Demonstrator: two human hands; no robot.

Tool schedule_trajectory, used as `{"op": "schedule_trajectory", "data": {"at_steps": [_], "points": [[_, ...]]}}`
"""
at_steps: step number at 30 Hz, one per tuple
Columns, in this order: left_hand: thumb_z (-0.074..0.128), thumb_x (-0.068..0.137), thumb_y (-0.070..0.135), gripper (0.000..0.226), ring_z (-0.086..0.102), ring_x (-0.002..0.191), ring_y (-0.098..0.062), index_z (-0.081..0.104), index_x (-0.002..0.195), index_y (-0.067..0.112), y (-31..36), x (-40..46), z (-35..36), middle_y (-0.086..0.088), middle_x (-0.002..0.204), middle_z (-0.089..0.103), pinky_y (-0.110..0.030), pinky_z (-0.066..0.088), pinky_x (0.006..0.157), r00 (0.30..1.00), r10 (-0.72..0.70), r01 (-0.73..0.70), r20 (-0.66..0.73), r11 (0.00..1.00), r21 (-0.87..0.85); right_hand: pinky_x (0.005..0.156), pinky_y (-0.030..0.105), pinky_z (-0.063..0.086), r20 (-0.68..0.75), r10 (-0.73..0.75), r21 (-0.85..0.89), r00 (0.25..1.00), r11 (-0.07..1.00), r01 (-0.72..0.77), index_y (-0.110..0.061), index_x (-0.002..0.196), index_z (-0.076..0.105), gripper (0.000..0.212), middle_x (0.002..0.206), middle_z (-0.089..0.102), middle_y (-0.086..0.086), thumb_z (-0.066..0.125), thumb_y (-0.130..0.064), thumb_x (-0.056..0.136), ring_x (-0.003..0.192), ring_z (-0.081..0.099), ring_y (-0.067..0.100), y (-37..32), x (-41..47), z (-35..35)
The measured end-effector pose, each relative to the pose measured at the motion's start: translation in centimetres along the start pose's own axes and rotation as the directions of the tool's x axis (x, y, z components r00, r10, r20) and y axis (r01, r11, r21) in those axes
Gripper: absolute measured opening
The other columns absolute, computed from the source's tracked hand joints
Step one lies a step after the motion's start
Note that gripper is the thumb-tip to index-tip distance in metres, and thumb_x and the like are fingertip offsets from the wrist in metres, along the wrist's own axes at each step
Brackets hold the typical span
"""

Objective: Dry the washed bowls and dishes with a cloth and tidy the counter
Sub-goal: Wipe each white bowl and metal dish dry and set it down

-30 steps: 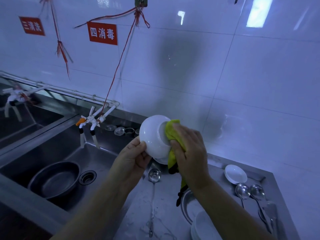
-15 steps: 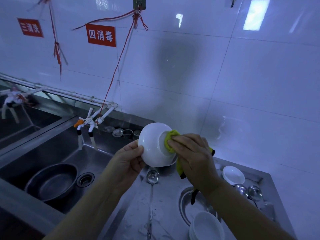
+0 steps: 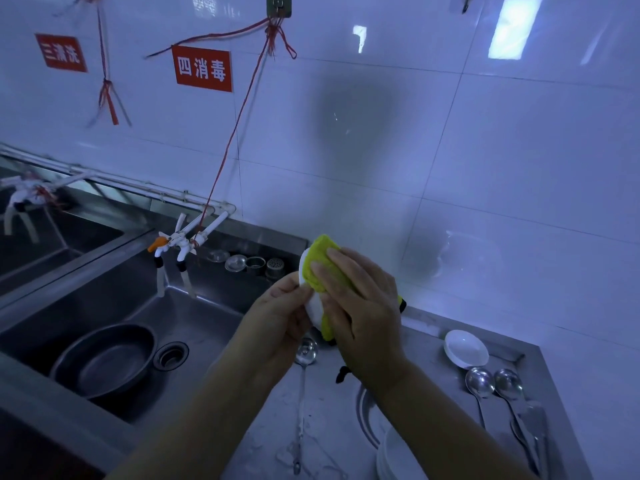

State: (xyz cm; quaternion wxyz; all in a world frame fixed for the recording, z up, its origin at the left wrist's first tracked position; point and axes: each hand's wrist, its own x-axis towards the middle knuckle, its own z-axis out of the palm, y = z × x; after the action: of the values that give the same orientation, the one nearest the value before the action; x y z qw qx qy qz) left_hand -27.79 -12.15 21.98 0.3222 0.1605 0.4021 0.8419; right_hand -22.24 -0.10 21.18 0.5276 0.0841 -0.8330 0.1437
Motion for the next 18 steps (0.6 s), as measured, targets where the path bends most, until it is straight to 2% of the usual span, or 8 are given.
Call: {"op": "schedule_trajectory", "data": {"at_steps": [3,5,8,12,15,18], "points": [[0.052,0.081,0.013,0.022,0.065,0.073,-0.02,0.061,0.098,0.003,0.2,0.2,0.1,-0.014,0.083,0.068,-0.034,0.055,0.076,0.999,-0.014,0.008,-0.048,0.992,-0.128,0.091,0.046,0.044,-0.019,-0.135,-0.029,0.991,0.991,0.134,-0.015,0.119,0.066,0.025,0.133,0.057,0.009,0.055,-0.023,0.098,0.124,0.051,0.026,0.6,-2.0,0.3],[0.05,0.086,0.011,0.02,0.067,0.076,-0.018,0.059,0.101,0.001,0.2,0.4,0.1,-0.015,0.086,0.069,-0.031,0.055,0.08,0.991,-0.029,-0.005,-0.132,0.969,-0.247,0.086,0.048,0.048,-0.009,-0.204,-0.057,0.979,0.978,0.203,-0.016,0.121,0.059,0.028,0.134,0.053,0.008,0.062,-0.02,0.094,0.123,0.049,0.026,1.6,-3.5,0.2],[0.045,0.092,0.007,0.017,0.067,0.087,-0.021,0.06,0.099,0.002,0.4,0.6,0.1,-0.016,0.091,0.07,-0.037,0.052,0.088,0.972,-0.035,-0.046,-0.234,0.943,-0.331,0.08,0.049,0.054,-0.026,-0.145,-0.023,0.989,0.989,0.144,-0.014,0.12,0.055,0.025,0.129,0.047,0.009,0.057,-0.019,0.095,0.117,0.048,0.029,2.5,-5.1,-0.3],[0.044,0.095,0.007,0.017,0.072,0.074,-0.018,0.058,0.102,0.001,-0.7,0.5,0.8,-0.016,0.086,0.072,-0.035,0.056,0.074,0.967,-0.084,-0.019,-0.239,0.916,-0.4,0.083,0.05,0.051,-0.102,-0.08,0.013,0.992,0.997,0.081,-0.011,0.118,0.062,0.024,0.127,0.057,0.013,0.053,-0.021,0.099,0.115,0.051,0.03,2.1,-4.5,-0.3],[0.043,0.095,0.01,0.024,0.071,0.074,-0.018,0.055,0.112,-0.002,-1.9,0.4,1.4,-0.018,0.089,0.071,-0.032,0.058,0.072,0.972,-0.121,0.026,-0.201,0.906,-0.422,0.083,0.046,0.047,-0.086,-0.121,-0.092,0.989,0.989,0.113,-0.015,0.117,0.068,0.024,0.125,0.062,0.008,0.061,-0.019,0.095,0.117,0.053,0.026,1.5,-3.6,0.1],[0.042,0.096,0.014,0.027,0.067,0.069,-0.015,0.054,0.113,-0.003,-2.3,0.5,1.8,-0.014,0.081,0.069,-0.027,0.059,0.059,0.968,-0.186,0.085,-0.168,0.876,-0.475,0.09,0.042,0.044,-0.093,-0.164,-0.212,0.982,0.967,0.141,-0.021,0.116,0.069,0.024,0.129,0.06,0.0,0.065,-0.019,0.092,0.121,0.051,0.023,1.4,-4.0,0.4]]}}
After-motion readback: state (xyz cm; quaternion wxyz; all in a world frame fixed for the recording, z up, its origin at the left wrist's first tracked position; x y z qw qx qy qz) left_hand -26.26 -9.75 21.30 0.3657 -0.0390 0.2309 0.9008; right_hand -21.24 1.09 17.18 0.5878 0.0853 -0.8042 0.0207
